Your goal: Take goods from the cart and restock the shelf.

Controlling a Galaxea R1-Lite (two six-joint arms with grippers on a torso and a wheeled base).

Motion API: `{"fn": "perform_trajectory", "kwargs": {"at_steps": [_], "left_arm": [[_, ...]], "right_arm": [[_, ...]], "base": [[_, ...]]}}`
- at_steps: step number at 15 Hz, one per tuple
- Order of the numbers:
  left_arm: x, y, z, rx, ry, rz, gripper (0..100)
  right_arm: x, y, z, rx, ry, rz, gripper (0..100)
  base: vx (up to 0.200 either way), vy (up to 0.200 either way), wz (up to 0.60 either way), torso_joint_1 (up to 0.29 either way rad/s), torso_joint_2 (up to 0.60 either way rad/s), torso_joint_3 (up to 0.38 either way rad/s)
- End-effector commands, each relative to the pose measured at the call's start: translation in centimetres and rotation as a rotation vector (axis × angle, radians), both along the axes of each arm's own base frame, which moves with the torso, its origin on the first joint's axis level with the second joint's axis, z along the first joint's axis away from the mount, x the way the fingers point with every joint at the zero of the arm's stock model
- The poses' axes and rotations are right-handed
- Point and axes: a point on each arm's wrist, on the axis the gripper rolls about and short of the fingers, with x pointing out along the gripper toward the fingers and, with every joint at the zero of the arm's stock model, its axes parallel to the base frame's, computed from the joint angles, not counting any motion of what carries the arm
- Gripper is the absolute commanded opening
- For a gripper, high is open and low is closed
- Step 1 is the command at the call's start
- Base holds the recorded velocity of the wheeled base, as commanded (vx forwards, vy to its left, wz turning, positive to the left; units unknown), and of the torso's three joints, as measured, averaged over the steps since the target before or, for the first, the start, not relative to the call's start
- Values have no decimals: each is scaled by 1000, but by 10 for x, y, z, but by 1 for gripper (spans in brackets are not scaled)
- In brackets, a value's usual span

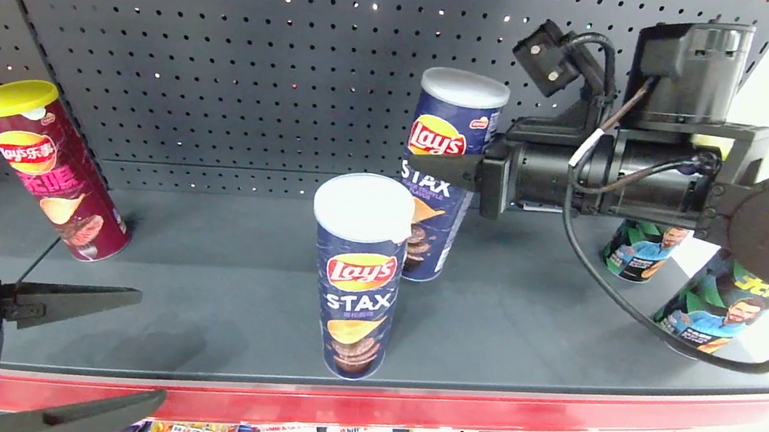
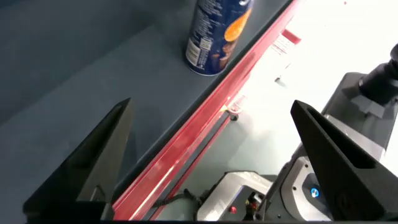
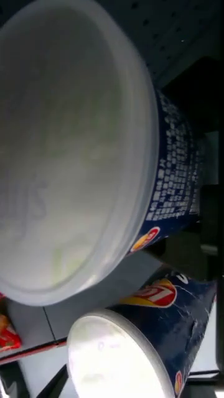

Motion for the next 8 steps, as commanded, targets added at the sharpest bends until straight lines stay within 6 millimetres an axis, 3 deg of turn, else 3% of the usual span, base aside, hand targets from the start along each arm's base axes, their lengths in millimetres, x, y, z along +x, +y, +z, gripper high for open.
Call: {"fn": "perform_trajectory", "kwargs": {"at_steps": [1, 8], "left_arm": [[-3, 1, 3, -5, -21, 6, 100], [-9, 3, 6, -5, -53, 27, 100]], "right_arm": [[19, 12, -18, -32, 10, 23, 0], [47, 35, -33, -40, -3, 59, 0]], "base": [[0, 0, 0, 0, 0, 0], [0, 0, 0, 0, 0, 0]]}}
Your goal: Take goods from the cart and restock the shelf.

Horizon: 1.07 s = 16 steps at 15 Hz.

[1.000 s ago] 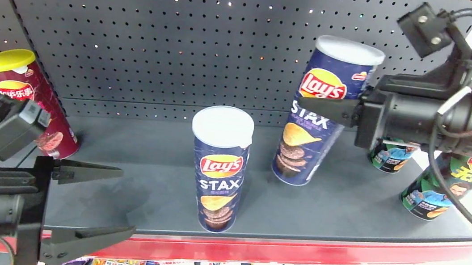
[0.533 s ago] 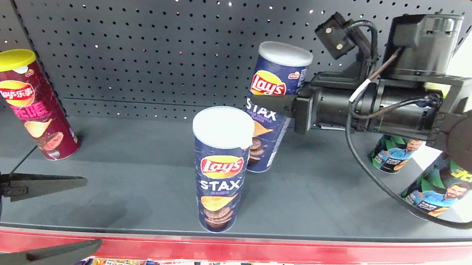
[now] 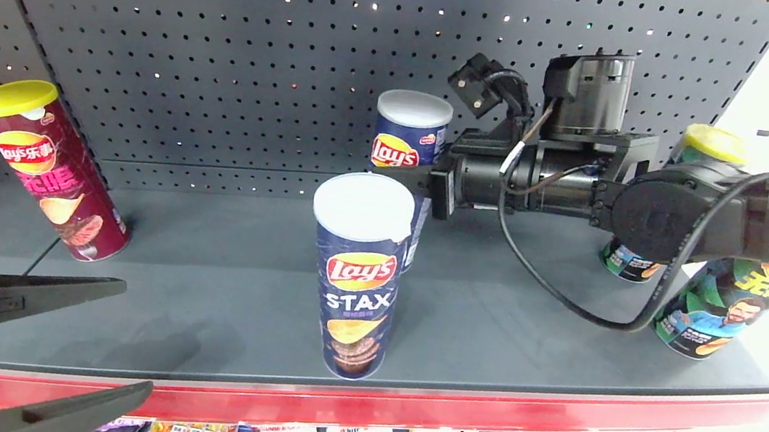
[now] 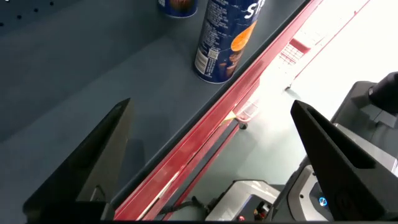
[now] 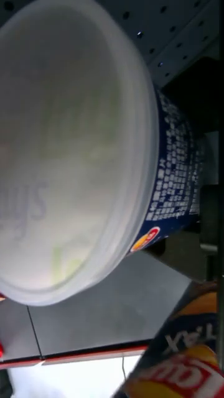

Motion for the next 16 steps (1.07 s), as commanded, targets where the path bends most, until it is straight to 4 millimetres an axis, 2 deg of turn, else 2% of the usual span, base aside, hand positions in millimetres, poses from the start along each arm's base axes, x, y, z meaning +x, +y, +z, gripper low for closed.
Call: {"fn": "perform_trajectory", "kwargs": {"at_steps": [1, 9, 10, 13, 16], "left_arm": [[-2, 0, 1, -1, -7, 0, 100], [-1, 0, 0, -1, -3, 2, 100], [-1, 0, 0, -1, -3, 2, 100], [-1, 0, 0, -1, -3, 2, 100], [1, 0, 3, 3, -10, 13, 100]], "right_arm": [[9, 7, -10, -9, 12, 2, 0], [6, 12, -15, -17, 25, 16, 0], [6, 11, -15, -19, 26, 13, 100], [-1, 6, -11, -17, 30, 11, 100], [-23, -13, 0, -20, 32, -11, 100]], "base": [[0, 0, 0, 0, 0, 0], [0, 0, 0, 0, 0, 0], [0, 0, 0, 0, 0, 0], [0, 0, 0, 0, 0, 0], [0, 0, 0, 0, 0, 0]]}}
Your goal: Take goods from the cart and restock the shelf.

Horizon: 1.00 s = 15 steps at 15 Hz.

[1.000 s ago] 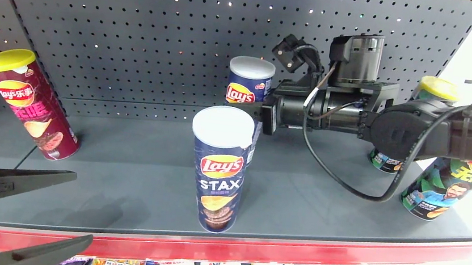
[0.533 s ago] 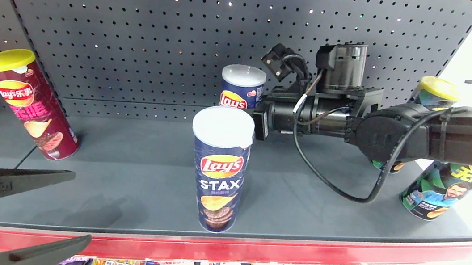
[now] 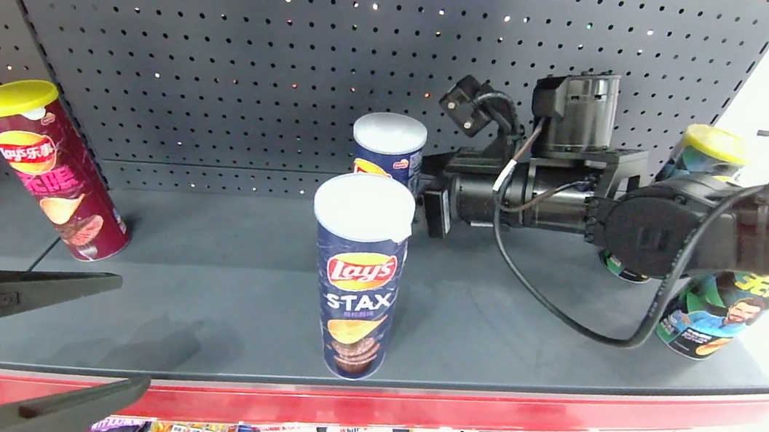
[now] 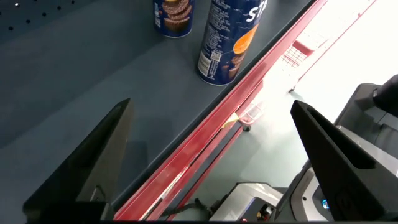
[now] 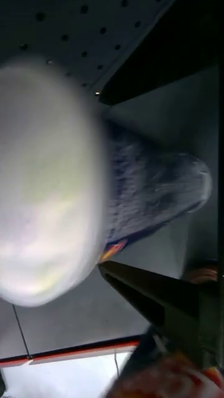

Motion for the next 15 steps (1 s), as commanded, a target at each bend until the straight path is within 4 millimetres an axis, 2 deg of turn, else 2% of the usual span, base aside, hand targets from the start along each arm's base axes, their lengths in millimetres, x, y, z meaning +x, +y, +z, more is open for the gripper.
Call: {"fn": "perform_trajectory", "kwargs": {"at_steps": [1, 5, 8, 9, 10, 11, 12, 14, 15], "left_arm": [[2, 0, -1, 3, 7, 2, 100], [8, -1, -3, 26, 17, 44, 100], [17, -4, -7, 76, 20, 43, 100], [19, -4, -8, 85, 24, 42, 100], [25, -6, -11, 105, 31, 36, 100], [37, -8, -15, 152, 36, 21, 100], [45, -10, -19, 182, 45, 11, 100], [55, -14, -29, 233, 66, -17, 100], [59, -16, -32, 252, 71, -29, 100]], "right_arm": [[-21, -22, 17, 12, -15, -20, 100], [-45, -62, 15, -21, 15, -139, 100], [-92, -91, 11, -14, 68, -170, 100], [-100, -95, 10, -17, 69, -170, 100], [-117, -105, 6, -22, 74, -170, 100], [-146, -120, -2, -28, 73, -172, 100], [-165, -131, -6, -24, 65, -182, 100], [-194, -149, -6, 5, 25, -204, 100], [-201, -154, -5, 15, 9, -210, 100]], "base": [[0, 0, 0, 0, 0, 0], [0, 0, 0, 0, 0, 0], [0, 0, 0, 0, 0, 0], [0, 0, 0, 0, 0, 0], [0, 0, 0, 0, 0, 0], [0, 0, 0, 0, 0, 0], [0, 0, 0, 0, 0, 0], [0, 0, 0, 0, 0, 0], [0, 0, 0, 0, 0, 0]]}}
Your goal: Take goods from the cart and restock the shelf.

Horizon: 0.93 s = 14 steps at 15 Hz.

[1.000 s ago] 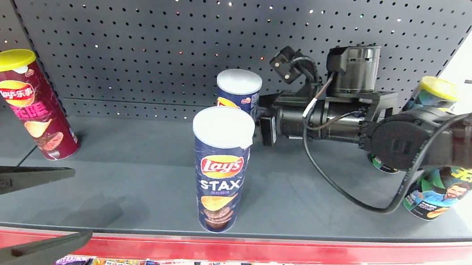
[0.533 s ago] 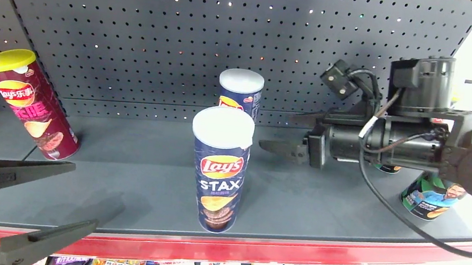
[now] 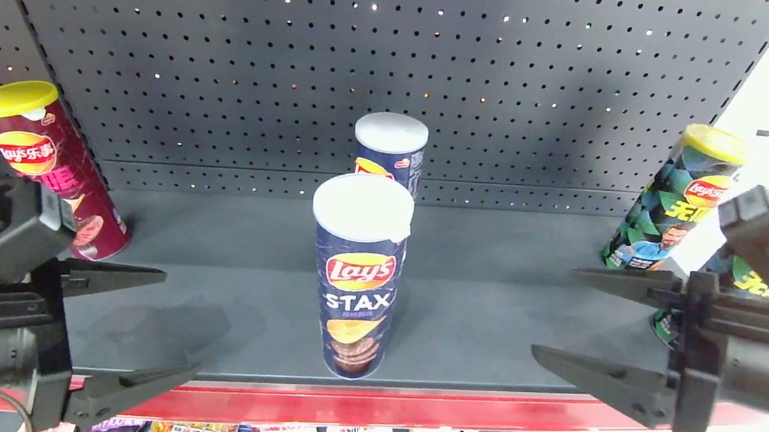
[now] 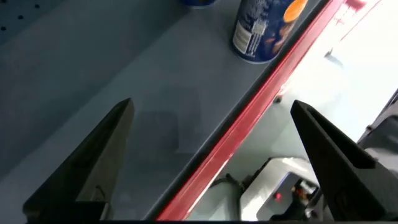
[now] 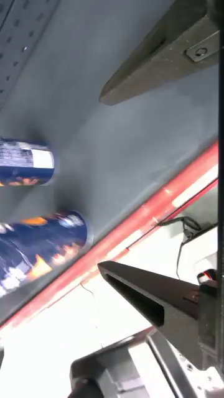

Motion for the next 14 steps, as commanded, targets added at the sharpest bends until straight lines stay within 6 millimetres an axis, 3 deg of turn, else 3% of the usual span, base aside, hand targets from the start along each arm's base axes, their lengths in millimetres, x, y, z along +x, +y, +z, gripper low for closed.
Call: {"fn": "perform_trajectory", "kwargs": {"at_steps": [1, 5, 14], "left_arm": [[27, -9, -17, 61, 54, -34, 100], [56, -33, -26, 86, 43, -87, 100], [86, -52, -33, 91, 50, -118, 100]], "right_arm": [[-50, -31, 9, 66, -114, -42, 100], [-71, -51, 19, 131, -185, -155, 100], [-79, -63, 14, 143, -193, -244, 100]], "base": [[0, 0, 0, 0, 0, 0], [0, 0, 0, 0, 0, 0], [0, 0, 0, 0, 0, 0]]}}
